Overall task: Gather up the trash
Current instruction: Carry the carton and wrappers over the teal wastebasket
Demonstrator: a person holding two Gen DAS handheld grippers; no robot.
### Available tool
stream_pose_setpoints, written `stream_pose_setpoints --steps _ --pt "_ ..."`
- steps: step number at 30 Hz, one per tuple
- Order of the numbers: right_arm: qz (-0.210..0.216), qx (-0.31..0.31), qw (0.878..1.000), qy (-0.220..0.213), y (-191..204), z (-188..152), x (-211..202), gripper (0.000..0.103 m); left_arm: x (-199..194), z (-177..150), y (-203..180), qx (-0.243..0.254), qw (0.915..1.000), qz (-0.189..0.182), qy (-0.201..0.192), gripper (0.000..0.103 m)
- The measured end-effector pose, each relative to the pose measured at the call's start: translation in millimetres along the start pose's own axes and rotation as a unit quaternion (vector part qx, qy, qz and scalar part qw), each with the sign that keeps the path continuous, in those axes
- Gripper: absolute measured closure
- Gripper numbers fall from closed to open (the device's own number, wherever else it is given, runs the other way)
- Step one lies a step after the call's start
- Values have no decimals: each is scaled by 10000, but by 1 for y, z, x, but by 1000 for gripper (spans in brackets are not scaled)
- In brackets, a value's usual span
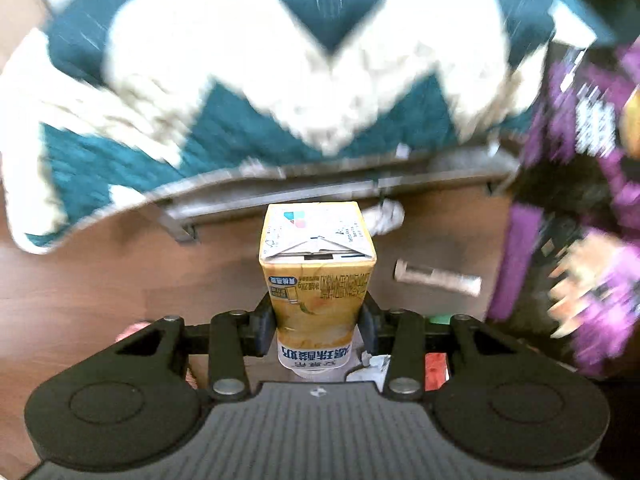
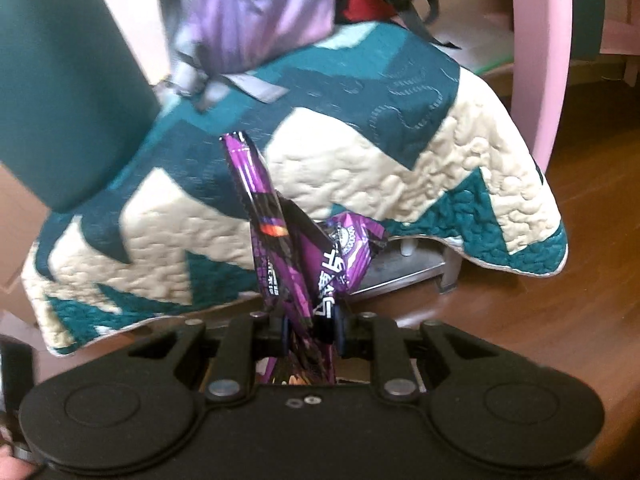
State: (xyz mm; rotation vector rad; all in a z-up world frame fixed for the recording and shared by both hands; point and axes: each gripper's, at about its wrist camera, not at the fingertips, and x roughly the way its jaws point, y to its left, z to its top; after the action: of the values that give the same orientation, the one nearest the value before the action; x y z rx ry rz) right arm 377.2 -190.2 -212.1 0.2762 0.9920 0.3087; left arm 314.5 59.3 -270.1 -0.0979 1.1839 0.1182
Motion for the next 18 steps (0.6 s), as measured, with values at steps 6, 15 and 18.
stream_pose_setpoints --steps 6,15,18 --pt "384 -72 9990 -235 25 -9 -57 84 -97 4 6 -171 9977 -27 -658 63" --pt "770 -876 9881 -998 77 24 -162 84 -219 19 12 -341 9839 -148 -1745 63" --pt "867 -1090 9821 -1269 94 48 -193 84 -252 33 12 -301 9774 -96 -2091 63"
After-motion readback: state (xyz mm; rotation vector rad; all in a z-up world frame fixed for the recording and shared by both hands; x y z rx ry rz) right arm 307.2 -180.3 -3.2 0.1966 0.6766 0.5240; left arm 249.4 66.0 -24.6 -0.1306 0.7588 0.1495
